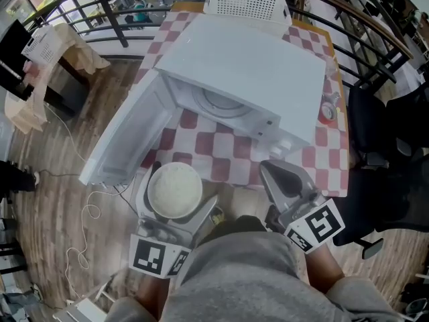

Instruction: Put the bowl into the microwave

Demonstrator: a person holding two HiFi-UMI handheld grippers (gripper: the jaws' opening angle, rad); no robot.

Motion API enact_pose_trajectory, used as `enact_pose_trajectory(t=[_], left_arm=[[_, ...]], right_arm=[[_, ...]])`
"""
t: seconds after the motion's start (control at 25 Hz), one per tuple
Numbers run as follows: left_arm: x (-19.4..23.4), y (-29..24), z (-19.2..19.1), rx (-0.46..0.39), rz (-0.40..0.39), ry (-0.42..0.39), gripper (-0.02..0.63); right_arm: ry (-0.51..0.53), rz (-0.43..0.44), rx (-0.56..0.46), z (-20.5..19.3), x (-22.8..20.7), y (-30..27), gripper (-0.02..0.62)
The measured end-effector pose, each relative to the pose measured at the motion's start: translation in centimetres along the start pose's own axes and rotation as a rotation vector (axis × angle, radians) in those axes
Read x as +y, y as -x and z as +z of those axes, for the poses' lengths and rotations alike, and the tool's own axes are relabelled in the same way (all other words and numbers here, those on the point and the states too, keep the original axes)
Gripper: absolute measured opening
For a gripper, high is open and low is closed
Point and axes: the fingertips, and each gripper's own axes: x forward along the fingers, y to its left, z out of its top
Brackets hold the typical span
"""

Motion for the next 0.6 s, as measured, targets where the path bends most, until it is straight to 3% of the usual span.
enact_pose_trajectory(t=[0.6], left_arm=[[0.5, -3.3, -0.9, 0.016, -0.048, -0.001, 0.529]], right_arm=[[-0.018, -0.024, -0.005, 0.2, -0.7, -1.0, 0.0]])
